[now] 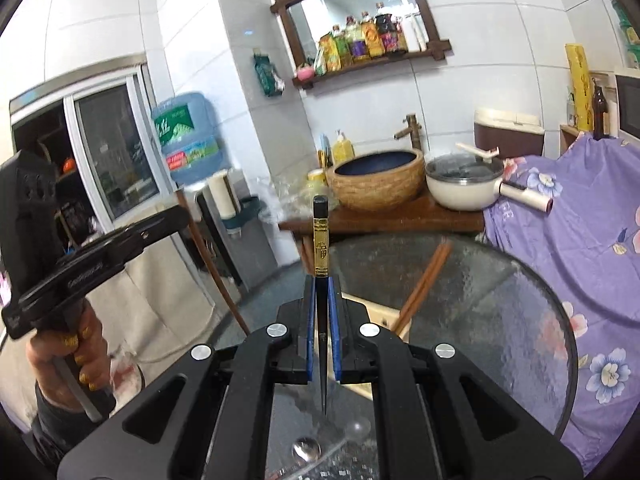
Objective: Organize utensils
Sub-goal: 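Lower the brown chopstick into the holder with the left tool while the right tool lowers the black one, then open both tools to release the chopsticks in the holder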
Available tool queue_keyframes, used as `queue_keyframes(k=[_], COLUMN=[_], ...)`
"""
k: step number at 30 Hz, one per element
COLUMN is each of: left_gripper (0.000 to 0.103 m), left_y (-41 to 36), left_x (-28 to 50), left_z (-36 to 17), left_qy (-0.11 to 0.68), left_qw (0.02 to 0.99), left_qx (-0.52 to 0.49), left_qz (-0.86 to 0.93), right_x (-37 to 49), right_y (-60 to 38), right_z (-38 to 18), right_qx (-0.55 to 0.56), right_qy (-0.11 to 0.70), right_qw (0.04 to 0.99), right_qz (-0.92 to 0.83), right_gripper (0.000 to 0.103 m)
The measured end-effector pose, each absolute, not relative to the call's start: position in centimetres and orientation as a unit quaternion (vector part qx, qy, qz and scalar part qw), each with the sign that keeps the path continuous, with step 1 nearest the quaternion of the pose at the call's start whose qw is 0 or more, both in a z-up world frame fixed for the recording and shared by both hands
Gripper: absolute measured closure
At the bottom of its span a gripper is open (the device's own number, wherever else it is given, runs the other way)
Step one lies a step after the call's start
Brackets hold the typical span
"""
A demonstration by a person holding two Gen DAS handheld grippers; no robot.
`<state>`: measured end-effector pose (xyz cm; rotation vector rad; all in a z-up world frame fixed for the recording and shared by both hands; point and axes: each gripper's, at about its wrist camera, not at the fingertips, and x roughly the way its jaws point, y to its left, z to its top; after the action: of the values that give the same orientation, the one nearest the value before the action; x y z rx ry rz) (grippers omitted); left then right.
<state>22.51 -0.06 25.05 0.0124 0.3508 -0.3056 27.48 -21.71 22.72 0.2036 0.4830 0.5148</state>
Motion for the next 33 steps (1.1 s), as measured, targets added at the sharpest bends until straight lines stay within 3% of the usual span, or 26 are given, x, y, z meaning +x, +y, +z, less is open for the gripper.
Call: queue_keyframes(k=[11,33], left_gripper=[0.097,0.101], left_y=[-1.4,0.3], left_x=[27.8,32.8], left_z=[29.4,17.7], left_qy=[0.153,0.233], left_qw=[0.98,0.966], left_qx=[-0.033,-0.066], left_qz=[-0.122,-0.088], right_x=[31.2,34.6], right_y=[-20.7,-20.1], right_z=[26.5,15.1], right_qx=[0.087,0.105], right_qy=[0.185,0.259], right_qw=[0.96,0.947], right_qz=[0.192,0.161], right_gripper=[0.096,0.096])
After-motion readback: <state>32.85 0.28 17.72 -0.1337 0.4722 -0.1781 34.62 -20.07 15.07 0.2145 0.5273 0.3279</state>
